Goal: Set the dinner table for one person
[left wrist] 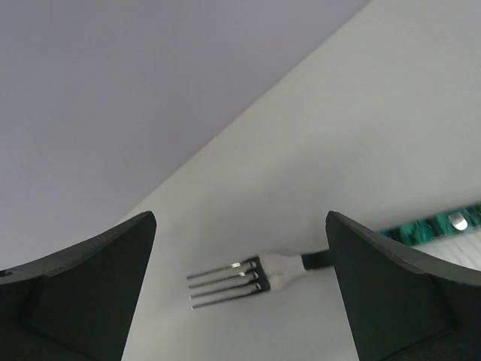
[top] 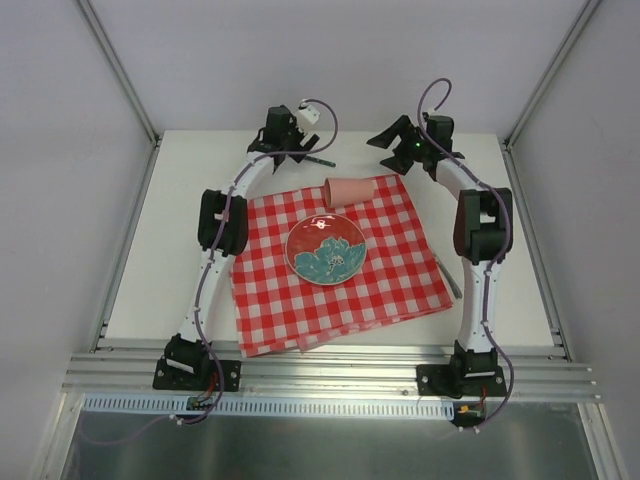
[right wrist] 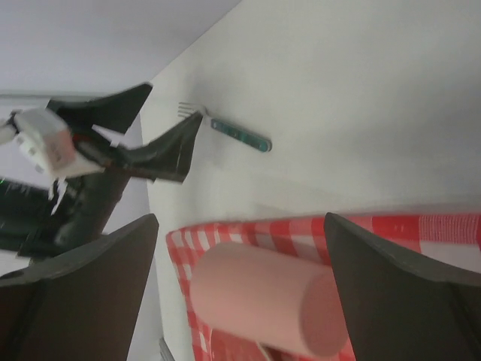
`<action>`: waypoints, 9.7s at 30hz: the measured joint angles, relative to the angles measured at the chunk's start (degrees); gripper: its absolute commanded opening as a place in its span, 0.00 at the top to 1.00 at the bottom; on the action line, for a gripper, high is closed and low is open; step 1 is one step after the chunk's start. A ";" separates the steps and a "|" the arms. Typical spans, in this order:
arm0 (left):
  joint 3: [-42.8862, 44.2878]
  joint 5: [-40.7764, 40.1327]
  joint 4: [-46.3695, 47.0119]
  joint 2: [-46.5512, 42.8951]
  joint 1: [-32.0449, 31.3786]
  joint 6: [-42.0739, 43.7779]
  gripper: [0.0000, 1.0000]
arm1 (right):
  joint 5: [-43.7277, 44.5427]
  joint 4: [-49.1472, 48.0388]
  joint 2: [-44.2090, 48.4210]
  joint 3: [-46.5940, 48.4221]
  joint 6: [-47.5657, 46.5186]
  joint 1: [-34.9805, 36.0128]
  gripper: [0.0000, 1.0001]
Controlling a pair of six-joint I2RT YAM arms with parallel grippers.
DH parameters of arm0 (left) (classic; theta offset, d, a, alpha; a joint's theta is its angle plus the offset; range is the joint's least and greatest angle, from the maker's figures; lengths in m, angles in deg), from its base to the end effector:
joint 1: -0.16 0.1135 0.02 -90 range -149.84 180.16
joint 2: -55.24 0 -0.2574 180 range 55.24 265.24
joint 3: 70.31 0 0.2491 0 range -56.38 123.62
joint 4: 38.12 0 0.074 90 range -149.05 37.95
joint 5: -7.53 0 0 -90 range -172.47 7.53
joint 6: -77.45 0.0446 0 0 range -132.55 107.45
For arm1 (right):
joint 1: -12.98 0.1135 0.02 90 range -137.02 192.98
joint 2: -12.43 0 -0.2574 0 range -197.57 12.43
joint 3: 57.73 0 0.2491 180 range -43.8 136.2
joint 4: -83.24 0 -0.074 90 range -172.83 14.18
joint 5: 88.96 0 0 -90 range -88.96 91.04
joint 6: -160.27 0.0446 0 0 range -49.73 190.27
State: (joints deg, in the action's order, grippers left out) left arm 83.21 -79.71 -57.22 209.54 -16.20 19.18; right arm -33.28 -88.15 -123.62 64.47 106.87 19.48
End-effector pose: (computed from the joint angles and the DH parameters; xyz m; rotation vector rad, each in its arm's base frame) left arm 0.5871 -0.1746 0.1814 0.8117 1.7396 0.1343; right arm 0.5432 0.0872 0.1902 0.1209 2.0444 1.0687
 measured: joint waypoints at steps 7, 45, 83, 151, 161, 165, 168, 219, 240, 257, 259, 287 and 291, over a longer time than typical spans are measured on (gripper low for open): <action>4.15 4.39 13.14 6.47 0.87 -0.90 0.01 | -0.98 2.62 16.28 -9.88 -7.65 -0.52 0.03; -21.42 -0.35 -7.39 -26.56 -0.59 -1.86 0.01 | -2.21 4.24 16.90 -12.50 -8.48 -1.75 0.03; 0.00 -1.22 -6.78 -3.45 -3.21 5.05 0.01 | -2.27 4.26 13.73 -12.48 -7.69 -2.78 0.03; -7.10 17.44 -37.35 -15.50 -1.88 -49.29 0.05 | -0.42 8.85 10.84 -11.45 -7.30 -4.52 0.03; -5.86 16.55 -36.13 -10.88 0.09 -53.35 0.25 | -0.33 11.21 10.84 -11.52 -8.63 -5.86 0.03; -4.92 16.24 -34.56 -9.49 1.60 -54.58 0.28 | 0.11 12.17 10.71 -11.52 -9.33 -5.90 0.03; -3.98 16.24 -33.92 -8.63 2.32 -55.28 0.31 | 0.55 12.81 10.34 -11.47 -9.88 -5.90 0.03; -7.69 -8.61 -31.26 -7.89 -7.82 -39.45 0.94 | -8.07 12.98 0.20 -6.49 3.26 -20.26 0.03; -2.54 -13.00 -33.22 -5.64 -2.91 -34.84 0.37 | -8.22 12.02 0.20 -6.95 3.10 -19.19 0.03; -1.97 -3.98 -33.97 -5.25 -2.86 -34.95 1.00 | -8.24 12.09 0.20 -6.88 1.31 -17.46 0.03; -1.95 -5.38 -33.70 -5.27 -2.71 -35.10 1.00 | -8.61 12.11 0.22 -6.84 0.11 -17.44 0.03; -47.17 -3.78 -42.56 -61.46 -2.49 -40.11 1.00 | -11.04 39.65 -0.09 3.26 -39.89 -12.85 0.03; -57.64 0.94 -46.40 -66.23 -4.72 -44.52 1.00 | -11.15 39.93 0.35 3.26 -39.89 -12.41 0.03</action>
State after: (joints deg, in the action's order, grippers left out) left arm 25.58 -78.77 -103.63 143.31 -20.92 -25.34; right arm -44.43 -48.21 -123.27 67.73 66.98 7.06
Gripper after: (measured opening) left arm 0.049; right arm 0.968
